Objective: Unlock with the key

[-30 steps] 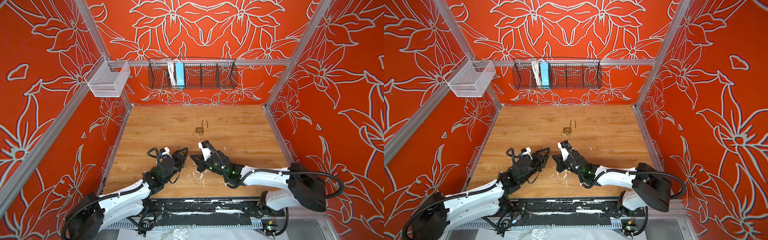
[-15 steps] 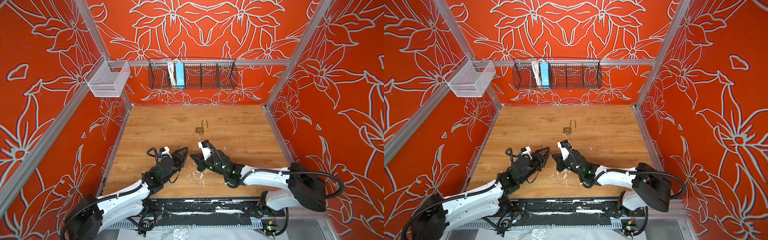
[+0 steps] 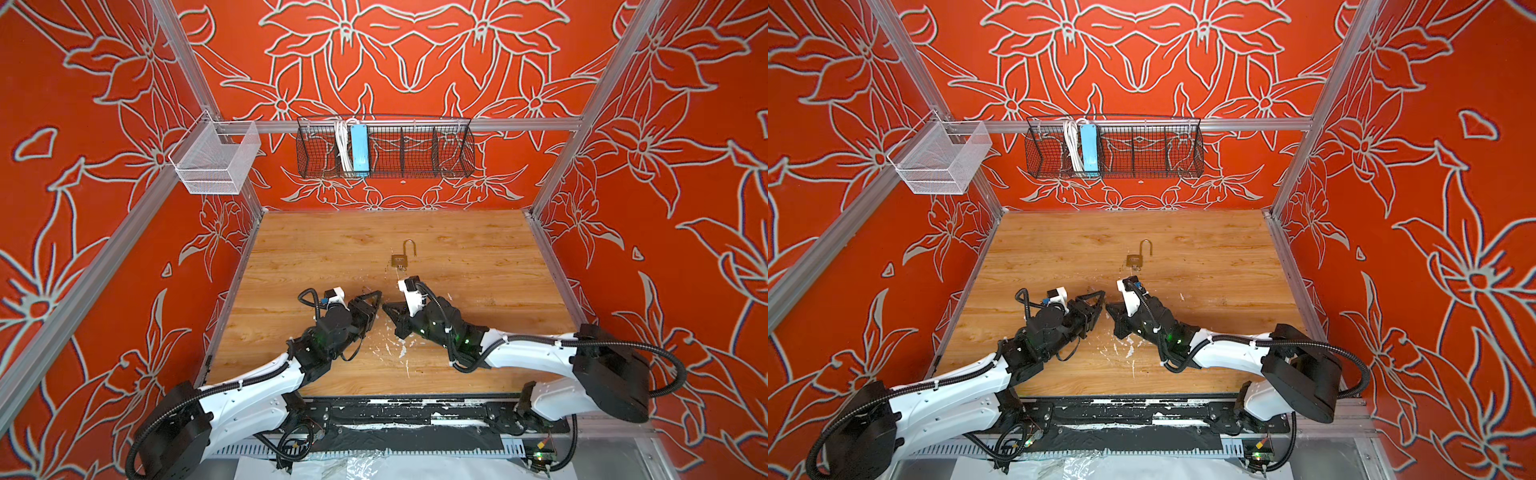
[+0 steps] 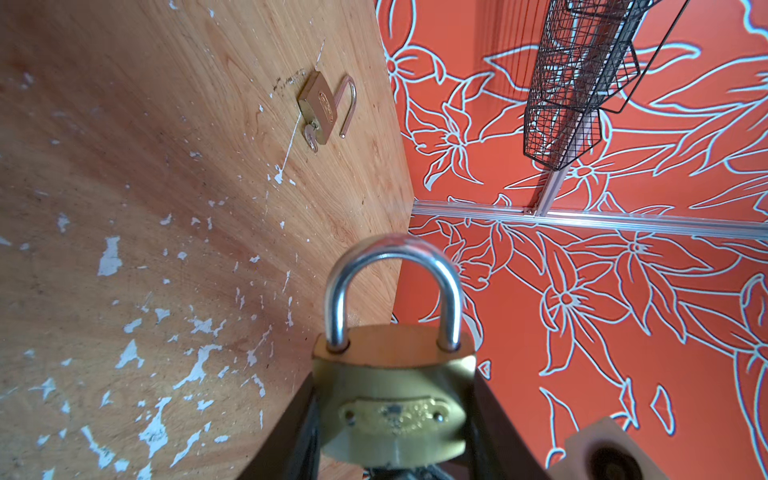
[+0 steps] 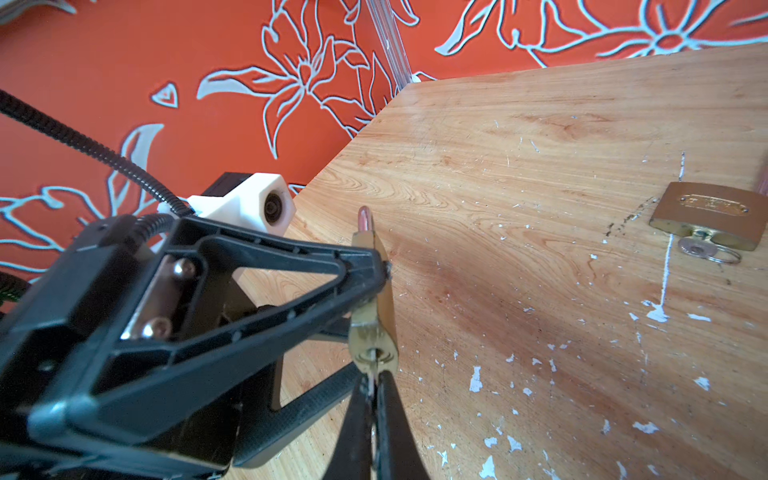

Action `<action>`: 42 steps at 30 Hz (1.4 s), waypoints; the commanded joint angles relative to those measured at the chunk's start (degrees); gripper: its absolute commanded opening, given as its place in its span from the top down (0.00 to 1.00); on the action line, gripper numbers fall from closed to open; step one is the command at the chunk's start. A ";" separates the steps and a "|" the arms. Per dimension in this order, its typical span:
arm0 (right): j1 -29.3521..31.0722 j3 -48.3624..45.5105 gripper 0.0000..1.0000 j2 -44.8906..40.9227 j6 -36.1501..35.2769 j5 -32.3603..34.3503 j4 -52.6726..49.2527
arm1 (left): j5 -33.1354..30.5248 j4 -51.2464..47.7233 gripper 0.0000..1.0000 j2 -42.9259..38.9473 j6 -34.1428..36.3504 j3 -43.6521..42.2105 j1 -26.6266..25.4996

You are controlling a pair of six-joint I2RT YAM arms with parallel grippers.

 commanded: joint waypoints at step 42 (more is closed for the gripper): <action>-2.57 -5.23 0.70 -5.87 -4.15 -16.65 -1.65 | -2.56 -18.07 1.00 -3.56 -4.61 6.93 -2.37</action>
